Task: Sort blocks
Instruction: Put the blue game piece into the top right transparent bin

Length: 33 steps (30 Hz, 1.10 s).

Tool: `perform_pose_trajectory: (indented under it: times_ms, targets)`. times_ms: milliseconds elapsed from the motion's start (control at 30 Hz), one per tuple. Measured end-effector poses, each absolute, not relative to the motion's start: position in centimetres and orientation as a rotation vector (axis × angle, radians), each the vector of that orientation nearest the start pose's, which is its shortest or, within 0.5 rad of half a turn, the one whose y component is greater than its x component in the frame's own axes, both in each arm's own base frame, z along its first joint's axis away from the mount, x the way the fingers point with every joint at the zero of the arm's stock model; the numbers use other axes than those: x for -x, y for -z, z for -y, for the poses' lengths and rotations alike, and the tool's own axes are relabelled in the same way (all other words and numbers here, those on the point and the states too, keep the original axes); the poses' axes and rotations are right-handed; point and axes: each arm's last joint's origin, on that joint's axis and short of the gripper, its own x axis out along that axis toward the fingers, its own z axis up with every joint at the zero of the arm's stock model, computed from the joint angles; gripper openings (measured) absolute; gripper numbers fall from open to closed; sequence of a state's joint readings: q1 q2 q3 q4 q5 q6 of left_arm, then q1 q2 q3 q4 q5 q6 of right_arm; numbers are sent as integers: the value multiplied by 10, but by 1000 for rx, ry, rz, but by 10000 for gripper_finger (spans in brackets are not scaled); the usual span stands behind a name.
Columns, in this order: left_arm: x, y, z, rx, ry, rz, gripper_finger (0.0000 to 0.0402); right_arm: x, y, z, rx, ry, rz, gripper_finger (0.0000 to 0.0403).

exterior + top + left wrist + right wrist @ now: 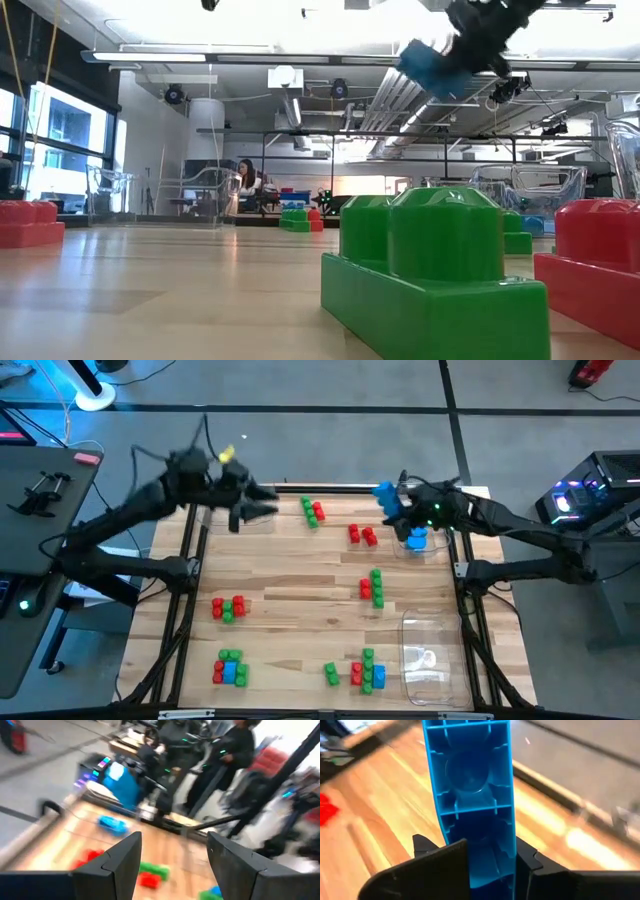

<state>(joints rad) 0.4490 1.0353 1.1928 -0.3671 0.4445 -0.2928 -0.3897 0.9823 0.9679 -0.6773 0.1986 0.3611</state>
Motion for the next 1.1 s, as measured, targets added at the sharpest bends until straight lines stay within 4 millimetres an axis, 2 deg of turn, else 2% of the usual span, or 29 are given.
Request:
perform_pose_trajectory:
  times_ms: [133,300,400,533,667,800,933,1100]
  targets:
    - [-197,-370,-62,526,68,-26,211,-145,-281,83,-559,866,-582,32]
    - [-196,-340,-50,678,143,173,211,-122,-244,90,-752,1058,-554,32]
    - [-193,-335,-47,716,131,249,211,-118,-232,94,-844,1125,-546,48]
    - [-193,-334,-48,735,119,246,211,-115,-225,96,-875,1161,-603,107]
    - [-191,-336,-47,743,139,261,211,-114,-233,95,-842,1146,-646,168]
    - [-188,-339,-46,728,143,274,211,-115,-255,95,-809,1118,-633,212]
    - [-184,-342,-45,677,144,296,211,-119,-293,95,-818,1000,-533,222]
    - [-182,-343,-44,615,155,297,211,-126,-338,85,-827,764,-415,223]
